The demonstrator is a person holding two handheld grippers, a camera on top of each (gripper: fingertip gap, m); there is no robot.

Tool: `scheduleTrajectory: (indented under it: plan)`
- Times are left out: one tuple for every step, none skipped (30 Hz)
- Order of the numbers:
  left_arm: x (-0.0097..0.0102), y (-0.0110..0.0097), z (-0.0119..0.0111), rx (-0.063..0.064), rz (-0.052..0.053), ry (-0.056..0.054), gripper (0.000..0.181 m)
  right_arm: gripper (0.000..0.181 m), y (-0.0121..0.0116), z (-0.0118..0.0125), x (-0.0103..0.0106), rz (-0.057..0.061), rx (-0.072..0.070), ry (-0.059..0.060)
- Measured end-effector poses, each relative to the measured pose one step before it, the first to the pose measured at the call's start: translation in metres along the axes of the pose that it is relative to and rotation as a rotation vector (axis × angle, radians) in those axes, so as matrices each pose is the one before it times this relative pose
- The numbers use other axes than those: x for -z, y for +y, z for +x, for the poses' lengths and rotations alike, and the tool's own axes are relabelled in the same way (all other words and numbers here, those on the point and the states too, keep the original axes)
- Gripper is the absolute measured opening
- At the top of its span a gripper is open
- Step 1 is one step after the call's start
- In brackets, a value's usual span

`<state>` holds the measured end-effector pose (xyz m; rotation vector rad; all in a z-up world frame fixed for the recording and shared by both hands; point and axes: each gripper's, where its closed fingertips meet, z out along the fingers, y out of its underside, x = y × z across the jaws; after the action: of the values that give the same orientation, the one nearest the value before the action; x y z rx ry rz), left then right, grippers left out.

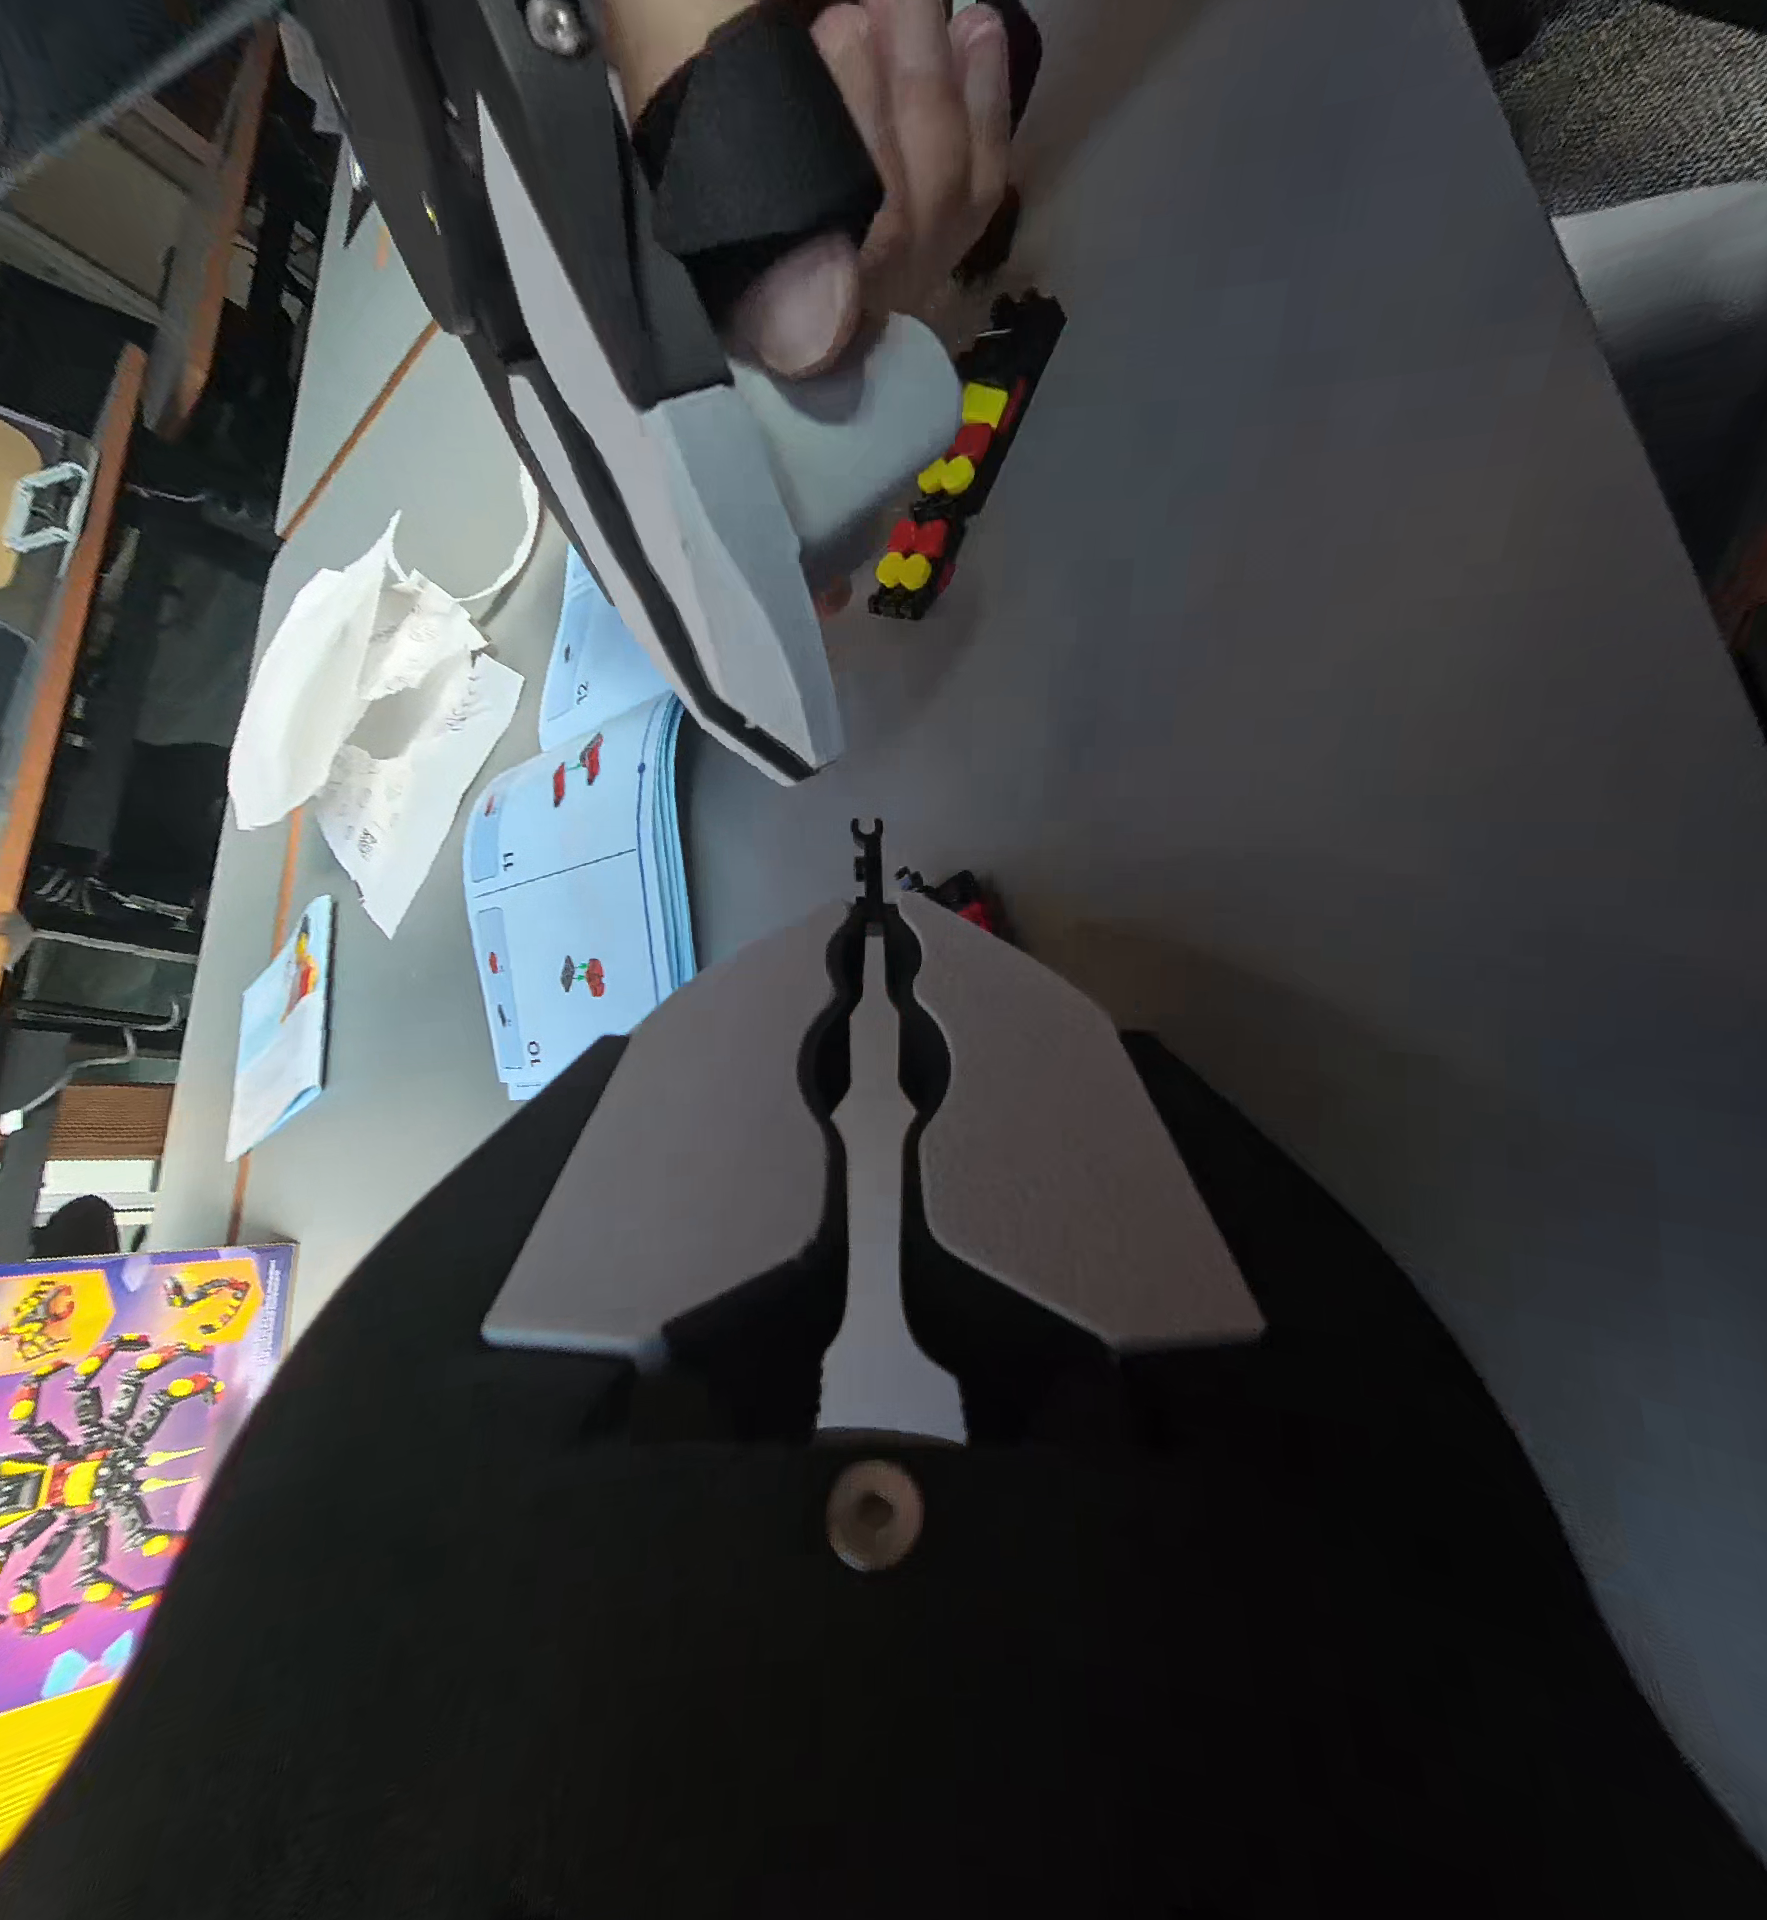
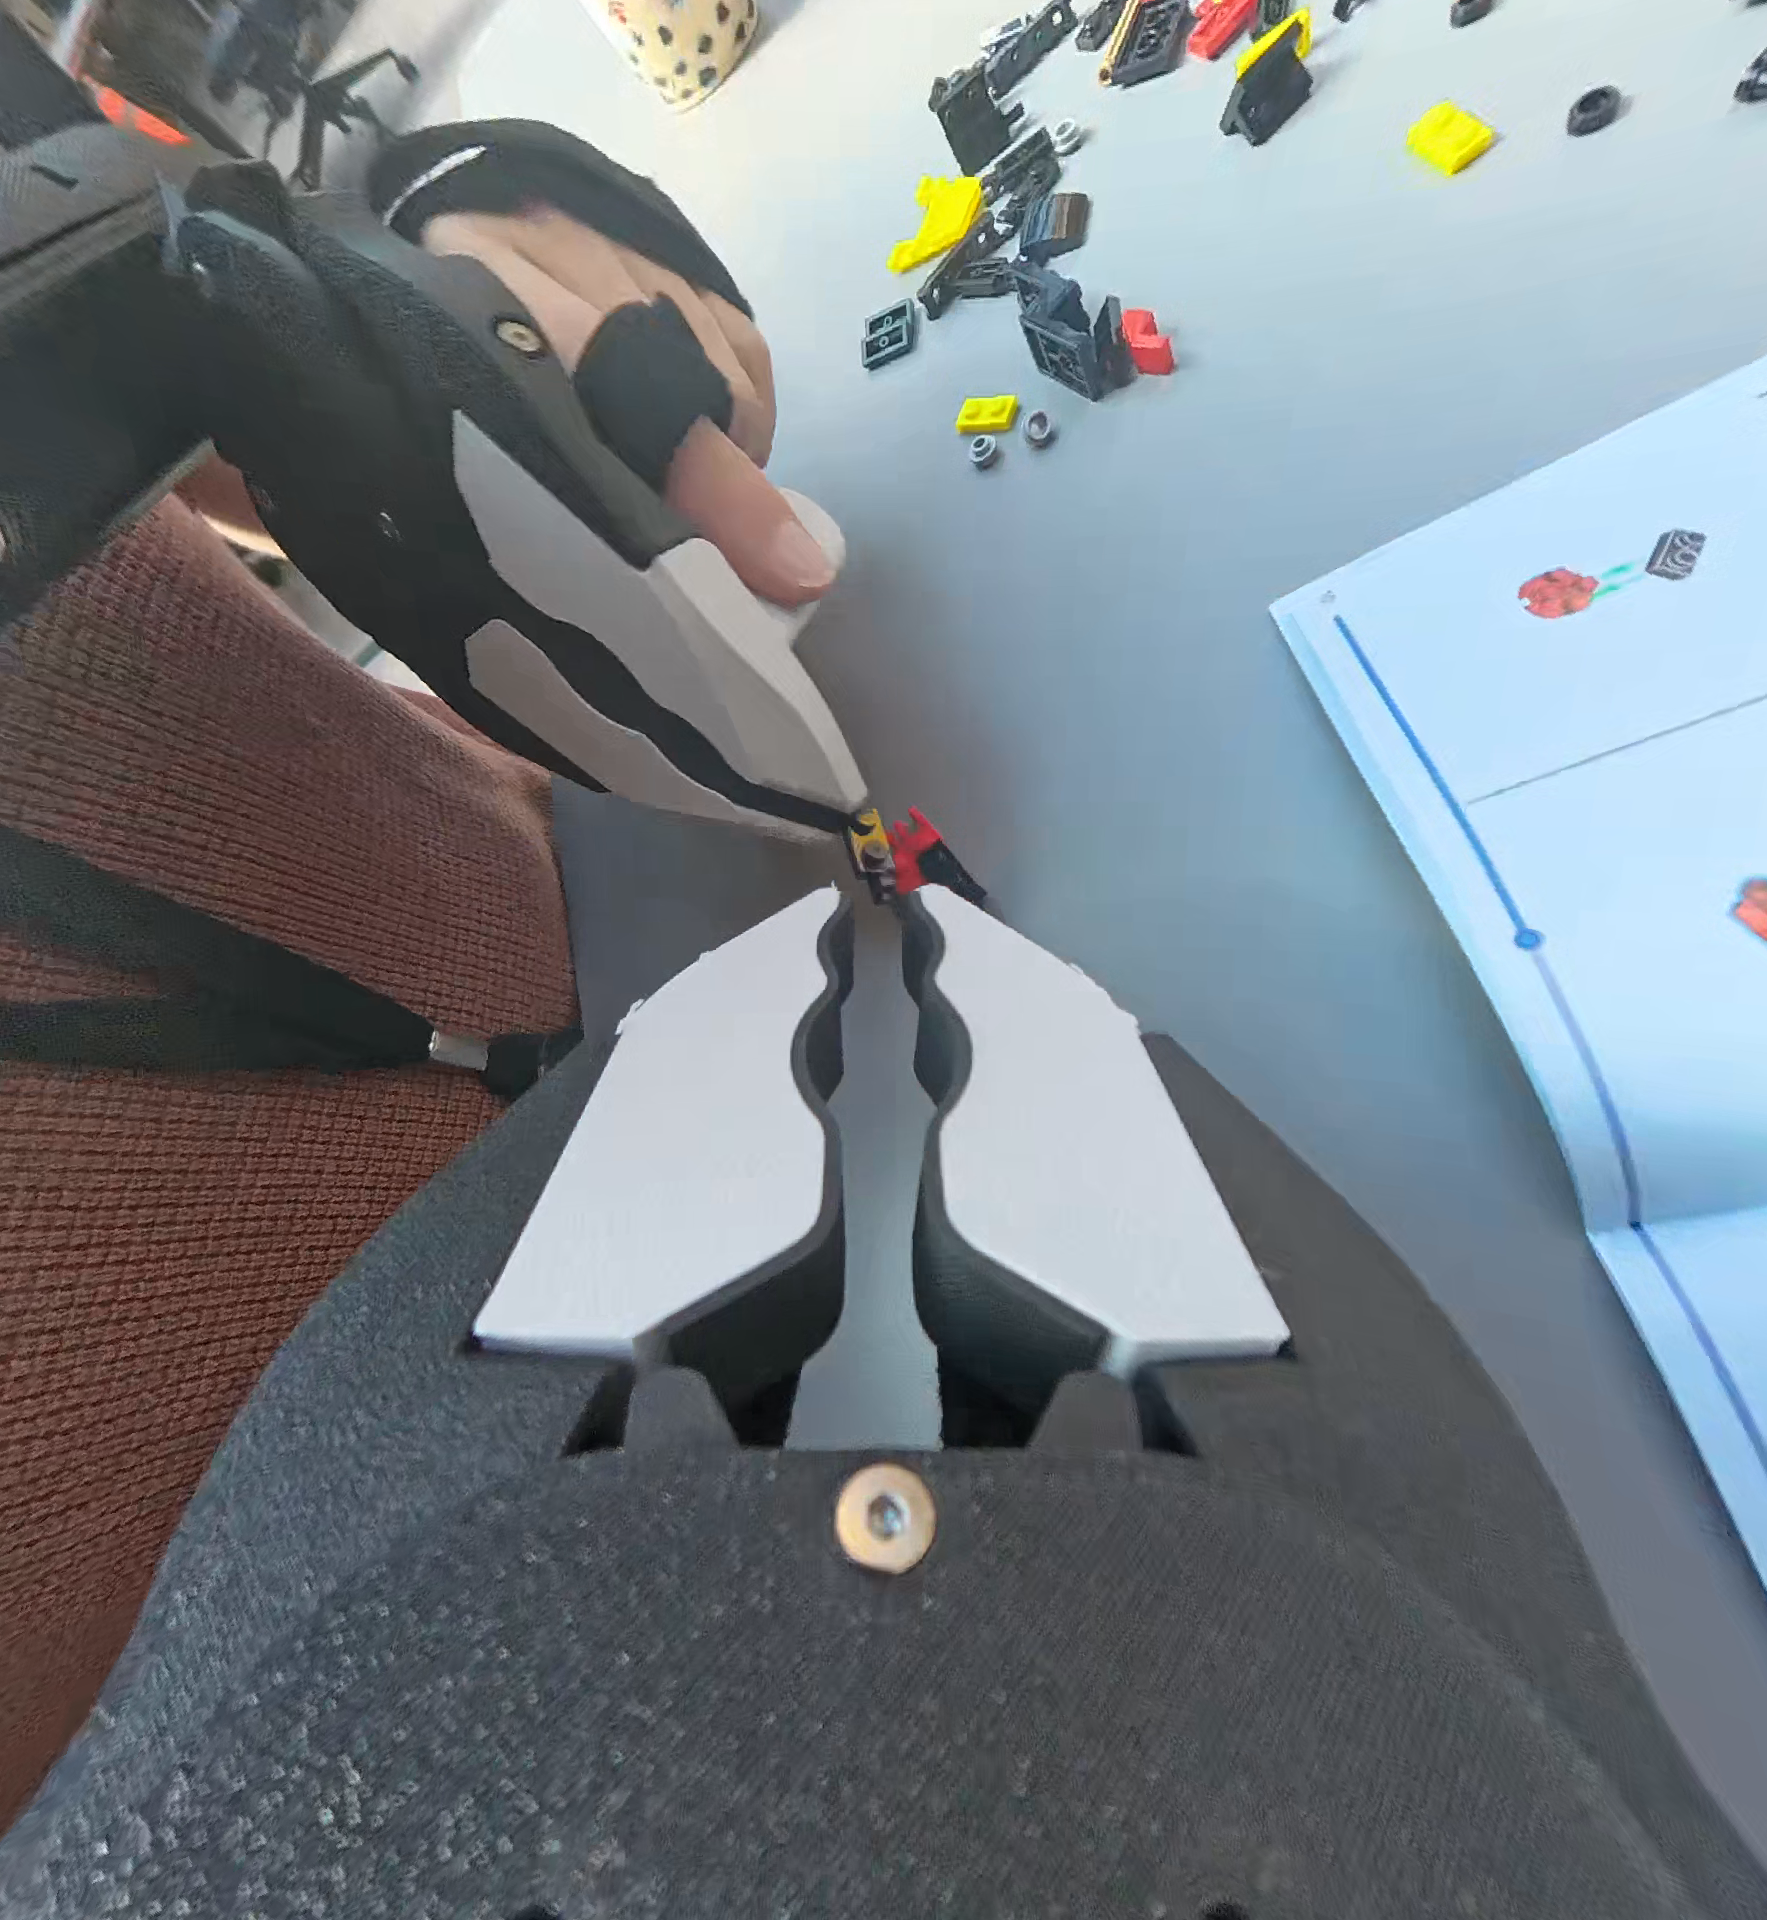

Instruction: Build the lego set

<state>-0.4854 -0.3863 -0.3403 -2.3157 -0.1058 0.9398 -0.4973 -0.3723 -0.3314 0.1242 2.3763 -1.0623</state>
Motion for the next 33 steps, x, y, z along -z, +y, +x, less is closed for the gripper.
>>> scheduleTrajectory:
  plan:
    - [0.00189,-0.00197,-0.00208,-0.0278,0.0109,-0.0239,0.003,0.008,0.00157,0.00063,0.0004,-0.0033,-0.0337,-0.0318]
    - [0.00151,-0.00217,-0.00137,-0.0108,0.013,-0.0101,0.003,0.008,0.00098,-0.0033,-0.00008,0.0001,-0.0299,-0.0545]
    - [0.00088,-0.00153,-0.00111,0.0102,0.0108,0.0002,0.003,0.008,-0.00128,-0.00263,-0.00048,0.0138,-0.0237,-0.0424]
    - [0.00051,-0.00085,-0.00128,0.0084,0.006,-0.0001,0.003,0.008,-0.00209,-0.00178,-0.00016,0.017,-0.0176,-0.0329]
    - [0.00025,-0.00041,-0.00154,-0.0015,0.0015,-0.0038,0.003,0.008,-0.00208,-0.00213,0.00017,0.0149,-0.0145,-0.0328]
    - [0.00011,-0.00054,-0.00078,-0.0013,-0.0003,-0.0001,0.003,0.007,-0.00259,-0.00167,0.00045,0.0171,-0.0072,-0.0222]
    - [0.00007,-0.00091,-0.00075,0.0002,0.0032,-0.0027,0.003,0.005,-0.00145,0.00029,0.00013,0.008,-0.0036,-0.0049]
    - [0.00016,-0.00134,-0.00018,0.0003,0.0062,0.0007,0.003,0.004,0.00047,-0.00003,-0.00072,-0.0054,0.0016,-0.0026]
    - [-0.00031,-0.00059,0.00048,-0.0018,0.0002,0.0049,0.003,0.004,0.0005,0.00004,-0.00127,-0.0049,0.0037,0.0007]
    - [-0.00026,0.00023,-0.00022,-0.0049,-0.0033,-0.001,0.003,0.004,0.00092,0.00202,-0.00076,-0.0076,0.0027,0.0137]
    - [-0.00016,0.0,-0.00062,-0.0034,0.0009,-0.0039,0.003,0.004,0.00122,0.00043,-0.00057,-0.0078,0.001,0.0013]
    - [0.00007,-0.00022,-0.00035,-0.0001,0.0023,-0.0022,0.003,0.004,0.00057,0.00004,-0.00011,-0.0044,-0.0028,-0.002]
    - [0.00001,-0.00025,-0.00015,-0.0006,0.0007,-0.0011,0.003,0.004,0.00001,0.0013,0.00016,-0.0006,-0.0033,0.0063]
    - [0.00012,-0.00029,-0.00055,-0.0051,0.0,-0.0053,0.003,0.004,-0.00047,0.00013,0.00016,0.0023,0.0013,-0.0002]
    - [0.00021,-0.00073,-0.00085,-0.007,0.0025,-0.0077,0.003,0.004,0.00015,0.0004,-0.00018,-0.0019,-0.002,-0.0006]
    - [0.00027,-0.00067,-0.0007,0.0005,0.0024,-0.0048,0.003,0.005,0.00065,0.00072,-0.00018,-0.005,-0.0064,0.0003]
    - [-0.00003,-0.0002,0.00011,0.003,0.0006,0.0018,0.003,0.006,0.0004,0.00075,-0.00007,-0.0025,-0.0028,0.0]
    - [0.00007,-0.00019,-0.00003,0.0005,0.0012,0.0007,0.003,0.006,-0.00005,-0.00022,-0.0001,0.0009,-0.0022,-0.0054]
    - [0.00021,-0.00038,-0.00024,-0.0017,0.0021,-0.0013,0.003,0.006,-0.00037,0.00004,-0.00012,0.0026,-0.0029,-0.0031]
    - [0.00044,-0.00089,-0.00072,-0.0026,0.0056,-0.0052,0.003,0.006,-0.00016,0.00053,-0.00038,0.0014,-0.0019,-0.0001]
    - [0.00057,-0.00128,-0.0008,0.0003,0.0077,-0.0038,0.003,0.007,0.00147,0.00069,-0.00065,-0.0087,-0.0043,-0.0021]
    - [0.00028,-0.00068,-0.00041,0.003,0.0025,0.0008,0.003,0.007,-0.00027,-0.00193,-0.00065,0.0033,-0.0029,-0.0179]
    - [-0.00009,0.00016,-0.00022,0.0007,-0.002,0.0008,0.003,0.005,-0.00081,-0.00226,-0.00055,0.007,-0.0044,-0.0194]
    - [0.00008,0.00003,-0.00049,-0.0018,0.0021,-0.0019,0.003,0.005,-0.00033,0.00004,-0.00017,0.0027,0.0025,-0.0022]
    - [-0.00015,0.00037,0.00005,0.0041,0.0001,0.0027,0.003,0.005,-0.0001,-0.0001,0.00035,0.0023,0.0044,-0.0029]
    - [-0.00026,0.0012,0.00008,0.0044,-0.0048,0.0032,0.003,0.003,0.00004,-0.00023,0.00067,0.0006,0.0034,0.0007]
    - [-0.00021,0.00072,0.00001,-0.0009,-0.0012,-0.001,0.003,0.003,-0.00075,-0.00107,0.00075,0.0055,0.0047,-0.0026]
    - [-0.00015,0.00042,0.00012,-0.0028,-0.0001,-0.0009,0.003,0.003,-0.00046,-0.0007,0.00049,0.0028,0.0037,-0.001]
    - [-0.00031,0.00033,0.00025,0.0,-0.0012,0.0018,0.003,0.003,0.00047,0.00015,-0.00006,-0.0034,0.0035,0.0027]
    - [-0.00047,0.00073,0.00035,0.0054,-0.0023,0.0027,0.003,0.003,0.00039,0.00132,-0.0002,-0.0031,0.0059,0.0107]
    - [-0.0003,0.00121,0.0002,0.01,-0.0027,0.0013,0.003,0.003,0.00035,0.00091,-0.00027,-0.0036,0.0142,0.0118]
    - [0.0004,0.00165,0.00015,0.0149,-0.0024,0.0013,0.003,0.003,0.00064,0.00081,0.00007,-0.0078,0.0208,0.016]
    - [0.00082,0.00279,-0.00043,0.0206,-0.0063,-0.0009,0.003,0.003,0.00197,0.00459,0.0004,-0.0188,0.0332,0.0466]
